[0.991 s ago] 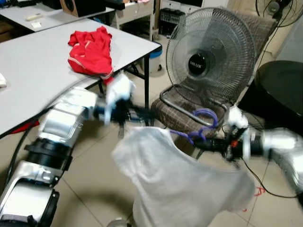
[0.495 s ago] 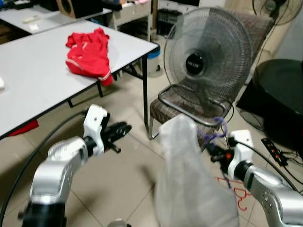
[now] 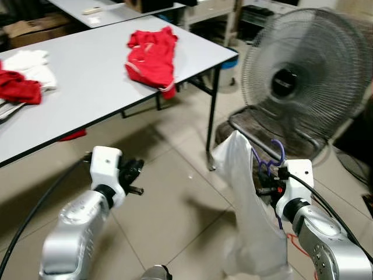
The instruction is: Hang hanger
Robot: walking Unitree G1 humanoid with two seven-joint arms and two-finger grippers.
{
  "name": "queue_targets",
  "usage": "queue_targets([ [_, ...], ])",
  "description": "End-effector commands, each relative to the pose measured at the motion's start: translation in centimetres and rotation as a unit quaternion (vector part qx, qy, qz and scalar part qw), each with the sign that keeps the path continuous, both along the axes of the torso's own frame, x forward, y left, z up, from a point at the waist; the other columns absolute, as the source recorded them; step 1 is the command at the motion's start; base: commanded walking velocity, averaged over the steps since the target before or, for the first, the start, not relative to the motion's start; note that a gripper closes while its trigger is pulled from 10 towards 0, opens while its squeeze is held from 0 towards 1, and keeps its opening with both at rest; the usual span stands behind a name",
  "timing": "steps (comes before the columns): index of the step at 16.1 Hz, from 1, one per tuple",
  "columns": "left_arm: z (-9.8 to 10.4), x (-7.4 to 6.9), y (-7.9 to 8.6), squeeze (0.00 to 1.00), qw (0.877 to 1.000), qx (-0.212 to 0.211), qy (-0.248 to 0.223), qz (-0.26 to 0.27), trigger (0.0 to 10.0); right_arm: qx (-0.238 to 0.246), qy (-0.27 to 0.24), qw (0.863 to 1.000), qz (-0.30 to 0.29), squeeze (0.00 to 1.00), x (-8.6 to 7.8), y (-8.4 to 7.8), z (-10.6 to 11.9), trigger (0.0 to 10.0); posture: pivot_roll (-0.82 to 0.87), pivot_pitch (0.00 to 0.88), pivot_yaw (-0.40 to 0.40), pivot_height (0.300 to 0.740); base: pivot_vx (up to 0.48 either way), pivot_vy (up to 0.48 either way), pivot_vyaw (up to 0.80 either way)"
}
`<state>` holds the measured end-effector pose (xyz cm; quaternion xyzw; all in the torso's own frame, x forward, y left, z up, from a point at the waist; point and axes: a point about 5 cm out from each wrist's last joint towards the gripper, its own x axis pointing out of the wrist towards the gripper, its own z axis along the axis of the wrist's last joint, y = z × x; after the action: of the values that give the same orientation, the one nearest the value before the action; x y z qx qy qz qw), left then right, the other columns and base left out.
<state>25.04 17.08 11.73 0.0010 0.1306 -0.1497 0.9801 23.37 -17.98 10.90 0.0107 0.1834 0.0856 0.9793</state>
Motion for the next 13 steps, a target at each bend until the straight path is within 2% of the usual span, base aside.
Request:
queue_targets([
  [1,0.2,0.2,-0.1,0.0,0.999,-0.007,-0.01,0.033,10.0,-0.019,-0.026,0.999,0.012,0.0,0.2,0.2,0.8,10.0,0.0,0.028,0.001,0.74,0.0,0.0,0.8],
  [3,0.1,0.0,0.0,0.0,0.999,-0.014,0.018,0.033,10.0,-0.018,-0.027,0.999,0.017,0.0,0.4,0.6,0.7,10.0,0.0,0.04,-0.008,0.74,0.0,0.0,0.8],
  [4,0.3,-0.2,0.1,0.0,0.998,-0.037,0.034,0.033,10.0,-0.002,-0.029,0.999,0.021,0.0,0.6,1.2,1.0,10.0,0.0,0.046,-0.008,0.74,0.0,0.0,0.8],
  [5,0.1,-0.5,0.3,0.0,0.998,-0.034,0.048,0.029,10.0,0.001,-0.03,0.999,0.023,0.0,0.6,1.5,1.1,10.0,0.01,0.036,0.0,0.74,0.0,0.0,0.8],
  [7,0.0,-0.9,-0.1,0.0,0.999,-0.015,0.032,0.019,10.0,0.002,-0.027,0.999,0.019,0.0,0.4,1.3,0.9,10.0,0.01,0.031,-0.001,0.74,0.0,0.0,0.8],
  [9,-0.3,-1.1,-0.2,0.0,0.998,-0.009,0.058,0.035,10.0,-0.001,-0.028,0.999,0.016,0.0,0.4,1.0,0.9,10.0,0.01,0.043,-0.011,0.74,0.0,0.0,0.8],
  [10,0.5,-0.9,-0.2,0.0,0.997,-0.045,0.042,0.046,10.0,-0.002,-0.033,0.999,0.018,0.0,0.8,1.0,1.3,10.0,0.01,0.059,-0.031,0.74,0.0,0.0,0.8],
  [11,1.0,-0.9,-0.1,0.0,0.998,-0.04,0.021,0.044,10.0,0.0,-0.034,0.999,0.026,0.0,0.9,1.1,1.5,10.0,0.01,0.059,-0.033,0.74,0.0,0.0,0.8],
  [13,0.9,-1.1,0.1,0.0,0.998,-0.034,0.021,0.052,10.0,-0.001,-0.036,0.999,0.027,0.0,1.0,1.1,1.6,10.0,0.01,0.059,-0.041,0.74,0.0,0.0,0.8],
])
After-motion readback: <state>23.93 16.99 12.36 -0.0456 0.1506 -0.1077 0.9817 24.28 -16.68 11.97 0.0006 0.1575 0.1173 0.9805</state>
